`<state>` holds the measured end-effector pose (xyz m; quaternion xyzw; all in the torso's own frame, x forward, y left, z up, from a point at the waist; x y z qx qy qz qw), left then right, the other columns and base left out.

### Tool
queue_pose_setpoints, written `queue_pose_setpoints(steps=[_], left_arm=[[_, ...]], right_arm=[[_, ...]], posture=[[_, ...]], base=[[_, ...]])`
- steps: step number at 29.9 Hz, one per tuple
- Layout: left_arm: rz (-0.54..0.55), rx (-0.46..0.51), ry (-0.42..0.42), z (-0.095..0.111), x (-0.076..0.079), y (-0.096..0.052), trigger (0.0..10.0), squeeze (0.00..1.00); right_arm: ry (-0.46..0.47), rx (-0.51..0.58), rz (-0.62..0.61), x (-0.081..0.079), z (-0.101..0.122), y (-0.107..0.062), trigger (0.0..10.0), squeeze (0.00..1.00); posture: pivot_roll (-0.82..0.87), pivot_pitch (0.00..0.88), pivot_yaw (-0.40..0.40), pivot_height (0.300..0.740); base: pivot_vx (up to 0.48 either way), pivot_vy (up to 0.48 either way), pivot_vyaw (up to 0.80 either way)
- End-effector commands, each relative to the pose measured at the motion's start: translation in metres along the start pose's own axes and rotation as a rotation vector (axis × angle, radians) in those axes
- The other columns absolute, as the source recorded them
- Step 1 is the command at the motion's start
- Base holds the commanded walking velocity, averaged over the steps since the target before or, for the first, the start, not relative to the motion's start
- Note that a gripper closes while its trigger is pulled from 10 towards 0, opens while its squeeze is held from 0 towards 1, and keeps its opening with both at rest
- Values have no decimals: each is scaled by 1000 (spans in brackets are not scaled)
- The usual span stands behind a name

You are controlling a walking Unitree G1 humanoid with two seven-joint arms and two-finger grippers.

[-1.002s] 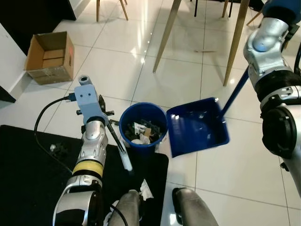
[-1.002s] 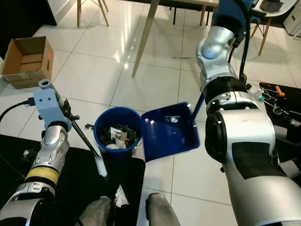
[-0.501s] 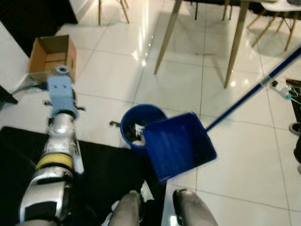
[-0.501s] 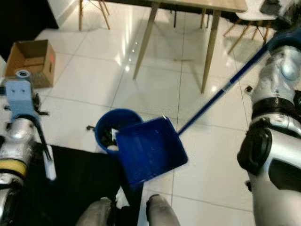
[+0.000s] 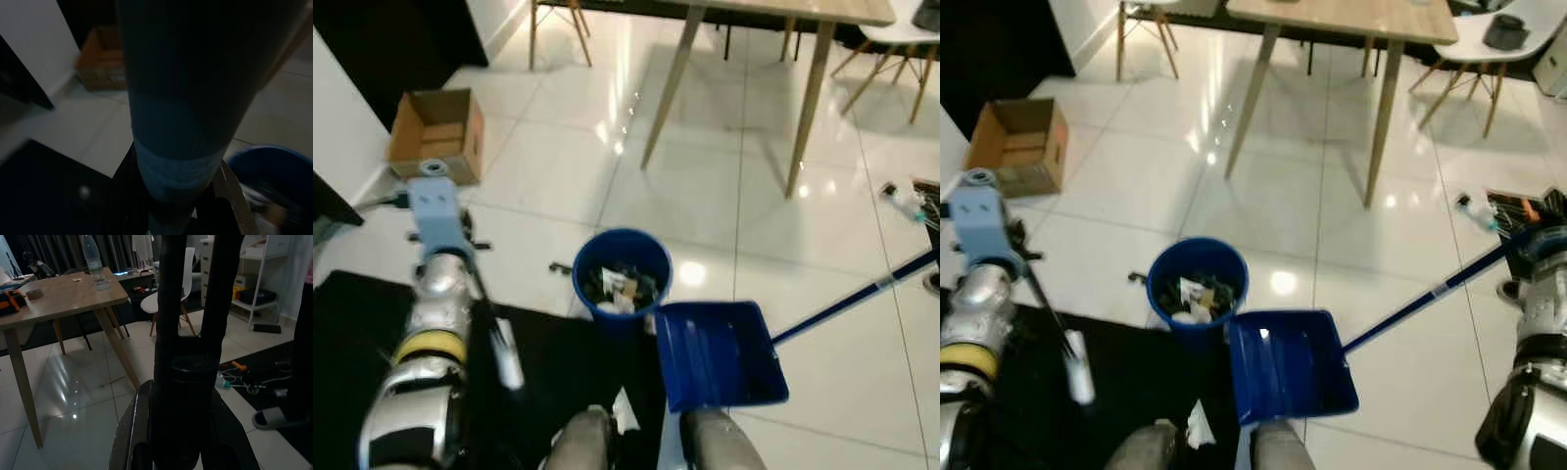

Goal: Sweep floor

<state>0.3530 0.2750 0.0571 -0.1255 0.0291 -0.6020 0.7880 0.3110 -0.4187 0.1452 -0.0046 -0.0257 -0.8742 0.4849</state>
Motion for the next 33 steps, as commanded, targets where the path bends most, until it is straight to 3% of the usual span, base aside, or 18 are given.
queue_pose_setpoints(steps=[1, 4, 6, 8, 10, 12, 14, 18, 22, 24, 33], left_arm=[[11, 27, 17, 4, -2, 0, 10000, 0], [0, 39, 125, 2, -5, -3, 10000, 0], [0, 39, 125, 2, -5, -3, 10000, 0], [-11, 47, 155, 3, -7, -4, 10000, 0], [-3, 48, 139, 5, -10, -3, 10000, 0], [-3, 48, 139, 5, -10, -3, 10000, 0], [3, 44, 73, 3, -4, -3, 10000, 0], [-8, 35, 12, -4, 8, -4, 10000, 0], [-45, 12, 0, -15, 24, -7, 10000, 0], [-58, 2, 1, -19, 29, -9, 10000, 0], [-75, -2, -2, -22, 35, -11, 10000, 0]], right_arm=[[-91, -138, 62, -3, -41, -15, 10000, 0], [-117, -203, 51, 0, -60, -23, 10000, 0], [-117, -203, 51, 0, -60, -23, 10000, 0], [-162, -264, 53, 3, -76, -32, 10000, 0], [-204, -335, 20, 14, -92, -43, 10000, 0], [-204, -335, 20, 14, -92, -43, 10000, 0], [-184, -385, -28, 20, -105, -52, 10000, 0], [-111, -373, -6, 4, -110, -54, 10000, 0], [-75, -390, 98, -32, -123, -60, 10000, 0], [-79, -403, 122, -42, -128, -63, 10000, 0], [-75, -407, 131, -46, -131, -66, 10000, 0]], posture=[[6, 20, 2, 740], [5, 21, 1, 740], [5, 21, 1, 740], [5, 23, -5, 740], [10, 28, -14, 740], [10, 28, -14, 740], [13, 40, -24, 740], [10, 43, -24, 740], [10, 51, -18, 740], [12, 50, -18, 740], [21, 49, -19, 740]], base=[[0, 0, 0], [0, 0, 0], [0, 0, 0], [0, 0, 0], [0, 0, 0], [0, 0, 0], [0, 0, 0], [0, 0, 0], [0, 0, 0], [-152, 0, 0], [-403, 0, 0]])
Point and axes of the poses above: a point about 5 cm out from each wrist's last joint towards the gripper, its own y axis pointing out of the wrist towards the gripper, its own z axis along the axis of the wrist's last joint, x = y × z, the point moved 4 cm from there along y, pointing out of the wrist towards the gripper, and after that the axes turned 12 degrees about -y, right-handed, at the moved point
